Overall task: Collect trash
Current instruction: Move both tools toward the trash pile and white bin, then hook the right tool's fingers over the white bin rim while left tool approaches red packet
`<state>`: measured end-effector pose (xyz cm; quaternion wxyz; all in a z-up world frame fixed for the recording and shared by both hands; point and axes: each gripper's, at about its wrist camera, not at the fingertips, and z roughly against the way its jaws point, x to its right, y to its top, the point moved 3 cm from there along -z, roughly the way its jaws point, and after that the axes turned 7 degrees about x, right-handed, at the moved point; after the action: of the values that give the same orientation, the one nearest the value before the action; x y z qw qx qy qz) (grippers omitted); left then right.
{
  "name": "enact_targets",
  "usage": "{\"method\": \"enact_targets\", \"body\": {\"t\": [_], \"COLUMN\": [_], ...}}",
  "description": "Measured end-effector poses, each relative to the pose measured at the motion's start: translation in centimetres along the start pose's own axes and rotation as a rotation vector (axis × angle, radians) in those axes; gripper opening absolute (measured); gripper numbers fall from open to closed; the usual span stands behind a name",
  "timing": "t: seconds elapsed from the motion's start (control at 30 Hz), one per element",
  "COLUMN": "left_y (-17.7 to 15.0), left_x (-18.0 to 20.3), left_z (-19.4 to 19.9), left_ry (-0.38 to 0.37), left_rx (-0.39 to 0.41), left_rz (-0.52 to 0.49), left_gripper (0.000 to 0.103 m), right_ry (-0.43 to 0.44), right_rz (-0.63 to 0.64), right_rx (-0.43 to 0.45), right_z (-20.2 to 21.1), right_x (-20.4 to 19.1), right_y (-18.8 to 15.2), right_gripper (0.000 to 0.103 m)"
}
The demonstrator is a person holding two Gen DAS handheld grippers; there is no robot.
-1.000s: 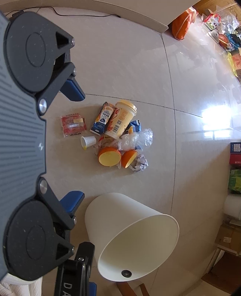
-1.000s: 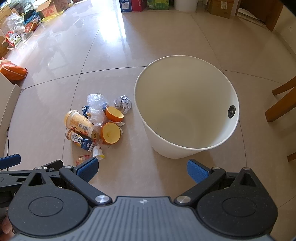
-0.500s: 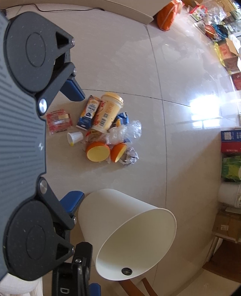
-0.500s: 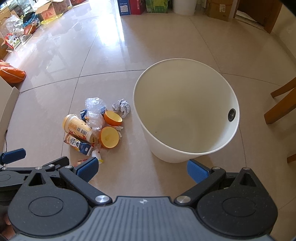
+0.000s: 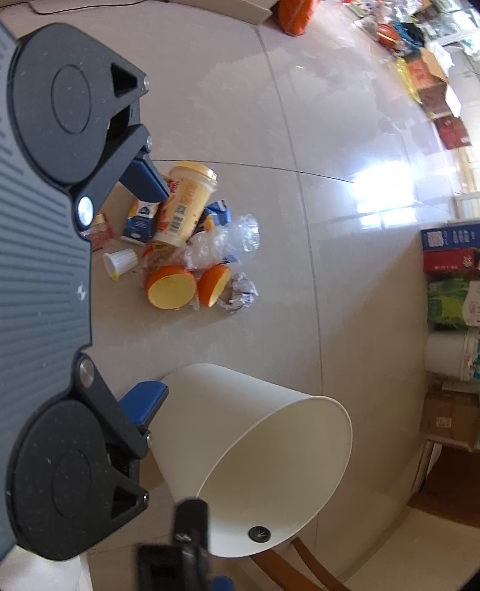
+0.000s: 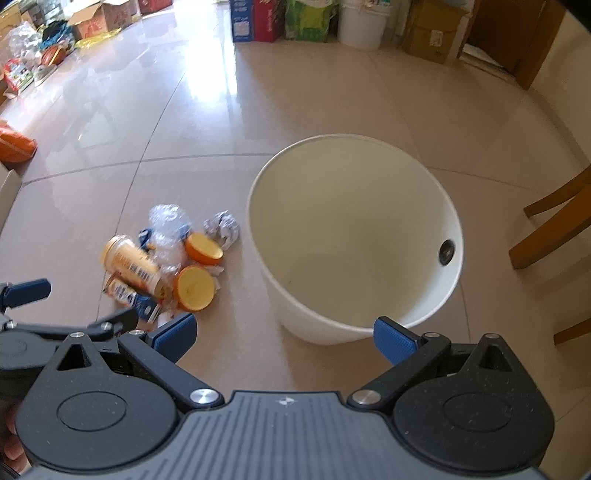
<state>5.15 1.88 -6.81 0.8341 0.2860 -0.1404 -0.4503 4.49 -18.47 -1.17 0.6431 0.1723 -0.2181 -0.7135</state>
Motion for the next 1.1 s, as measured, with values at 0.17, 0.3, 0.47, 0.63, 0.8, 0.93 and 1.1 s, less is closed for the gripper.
{"method": "enact_targets", "body": {"t": [0.17, 0.3, 0.47, 0.63, 0.8, 0.93, 1.1], "left_y": [-0.6, -1.2, -1.9, -2.5, -3.1, -3.7, -4.5], "left_x": [0.2, -0.1, -1.6, -2.2, -3.2, -4.0, -4.3], "left_z": [-0.7, -1.9, -3.7, -5.0, -5.2, -5.4, -5.9], "left_ry": [-0.013, -0.092, 0.04, 0.079, 0.12, 0.157, 0.181], "left_rx": [0.094, 0.083, 0.062, 0.03, 0.032, 0.026, 0.0], "left_rz": [-0.028, 0.012, 0.254, 0.243, 0.276, 0.302, 0.315], "left_gripper": [0.102, 0.102, 0.102, 0.102, 0.102, 0.102, 0.102], "right_ry": [-0.089, -0.099, -0.078, -0.12, -0.178, -0.188, -0.157], "right_rz": [-0.008, -0.013, -0.058, -0.036, -0.093, -0.174, -0.264], "right_rx": [0.006, 0.003, -0.038, -0.031, -0.04, -0.078, -0.096], "right_z": [-0.6, -1.4, -3.3, -5.3, -8.4, -10.9, -13.0], "right_x": [1.9, 3.7, 6.5, 9.5, 13.4, 16.2, 18.0], "right_y": [0.9, 1.4, 2.2, 4.0, 4.8, 4.7, 4.2], "right_gripper": [0.103, 0.103, 0.103, 0.103, 0.098, 0.086, 0.064]}}
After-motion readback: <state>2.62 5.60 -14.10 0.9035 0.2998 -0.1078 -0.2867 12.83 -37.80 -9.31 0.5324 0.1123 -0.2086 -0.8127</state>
